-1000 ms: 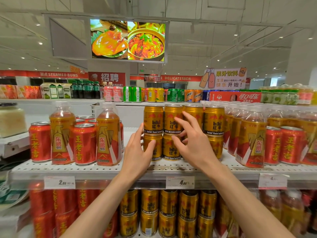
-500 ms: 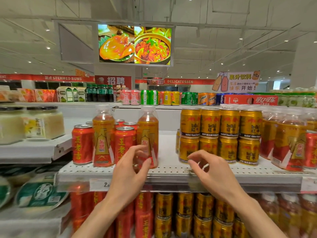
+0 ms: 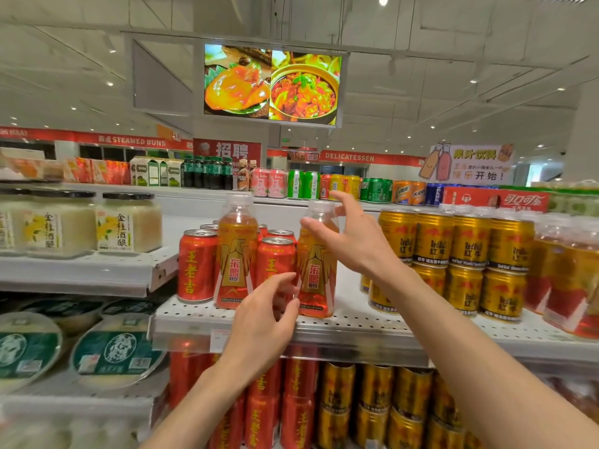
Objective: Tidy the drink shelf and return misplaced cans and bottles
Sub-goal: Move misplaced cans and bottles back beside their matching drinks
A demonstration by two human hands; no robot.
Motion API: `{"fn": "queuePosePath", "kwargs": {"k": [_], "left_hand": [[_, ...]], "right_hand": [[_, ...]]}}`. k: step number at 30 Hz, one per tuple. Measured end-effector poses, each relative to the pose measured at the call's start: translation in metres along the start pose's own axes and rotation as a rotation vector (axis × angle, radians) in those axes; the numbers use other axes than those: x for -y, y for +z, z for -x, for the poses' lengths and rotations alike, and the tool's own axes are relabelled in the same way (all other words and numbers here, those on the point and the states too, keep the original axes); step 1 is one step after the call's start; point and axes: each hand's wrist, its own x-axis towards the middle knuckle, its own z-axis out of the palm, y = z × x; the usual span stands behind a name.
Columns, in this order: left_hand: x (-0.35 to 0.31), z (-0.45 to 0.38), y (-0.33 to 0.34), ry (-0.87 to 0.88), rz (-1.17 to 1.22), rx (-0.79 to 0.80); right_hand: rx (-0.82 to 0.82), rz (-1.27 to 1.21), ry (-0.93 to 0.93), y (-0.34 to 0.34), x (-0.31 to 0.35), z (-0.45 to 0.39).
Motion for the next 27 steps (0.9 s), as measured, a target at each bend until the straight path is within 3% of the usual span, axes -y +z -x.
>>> {"fn": "queuePosePath", "kwargs": {"k": [7, 12, 21, 27], "left_hand": [[-0.002, 0.003, 0.003, 0.02, 0.028, 0.005], [-0.006, 0.0, 0.015, 0.103, 0.028, 0.008], [-0.029, 0.006, 0.043, 0.182, 0.155, 0.183], [-0.072, 0.024, 0.087, 0.214, 0.238, 0.262]], "right_hand": [[-0.059, -0.157, 0.073, -0.021, -0.013, 0.012], [-0.222, -0.394, 0.169, -0.032, -0.033, 0.049], [-0.438, -0.601, 0.349, -0.065, -0.065, 0.11], [-0.473, -0.755, 0.455, -0.109, -0.112, 0.156]]}}
